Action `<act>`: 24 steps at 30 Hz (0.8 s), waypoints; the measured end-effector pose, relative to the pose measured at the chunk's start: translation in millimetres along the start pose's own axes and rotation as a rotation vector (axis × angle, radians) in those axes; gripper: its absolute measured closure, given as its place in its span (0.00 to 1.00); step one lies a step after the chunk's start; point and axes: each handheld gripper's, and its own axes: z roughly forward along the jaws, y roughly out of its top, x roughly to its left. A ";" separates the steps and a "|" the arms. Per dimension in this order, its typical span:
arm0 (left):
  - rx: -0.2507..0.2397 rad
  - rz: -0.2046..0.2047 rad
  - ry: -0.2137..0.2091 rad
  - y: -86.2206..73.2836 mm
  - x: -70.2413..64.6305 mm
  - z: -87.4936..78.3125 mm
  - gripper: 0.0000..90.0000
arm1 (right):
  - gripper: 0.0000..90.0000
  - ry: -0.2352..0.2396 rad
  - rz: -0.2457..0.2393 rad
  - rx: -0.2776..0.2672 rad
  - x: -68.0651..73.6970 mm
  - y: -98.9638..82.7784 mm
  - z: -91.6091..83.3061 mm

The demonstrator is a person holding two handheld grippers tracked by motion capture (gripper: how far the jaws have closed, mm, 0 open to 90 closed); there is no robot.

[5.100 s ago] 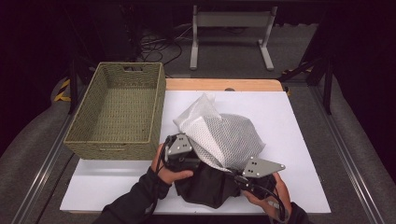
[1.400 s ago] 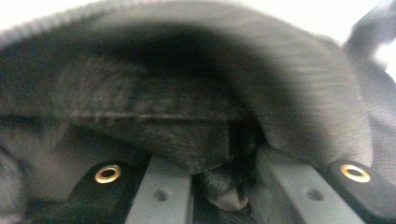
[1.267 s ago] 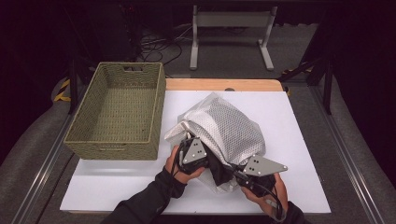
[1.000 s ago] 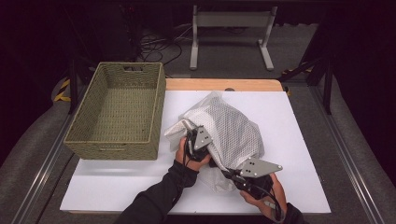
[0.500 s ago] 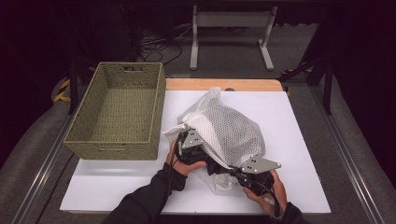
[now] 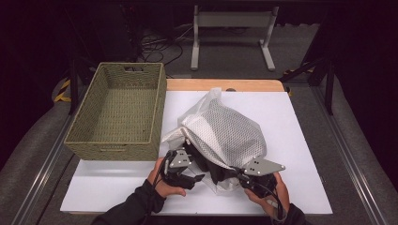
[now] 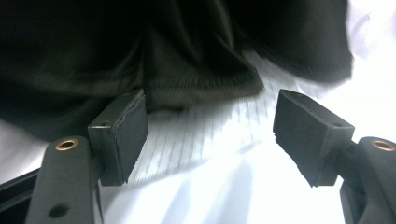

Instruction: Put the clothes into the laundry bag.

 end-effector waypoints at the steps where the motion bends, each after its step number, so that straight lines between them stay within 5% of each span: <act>1: -0.010 -0.003 -0.005 3.5 0.0 6.5 0.30 | 0.99 0.003 -0.003 0.002 1.0 0.1 1.4; 3: -0.027 0.004 -0.008 7.2 -1.0 9.6 0.31 | 0.99 0.002 -0.006 0.004 2.1 -0.1 3.1; 6: -0.120 0.059 -0.065 21.8 -16.9 12.6 0.43 | 0.98 -0.008 -0.007 0.010 2.1 -1.6 5.7; 10: -0.108 0.100 -0.069 38.1 -27.1 26.4 0.47 | 0.99 -0.014 0.002 0.000 1.1 -1.9 5.9; 15: -0.129 0.098 0.006 46.8 -22.2 40.5 0.63 | 0.99 0.018 0.016 -0.029 2.4 0.0 1.0; 17: -0.146 0.123 0.071 52.7 -20.1 45.8 0.82 | 0.99 0.041 0.001 -0.031 7.2 2.4 0.2; 24: -0.232 0.039 0.211 59.0 3.5 56.6 0.88 | 0.99 0.040 0.017 0.000 8.0 -1.9 5.1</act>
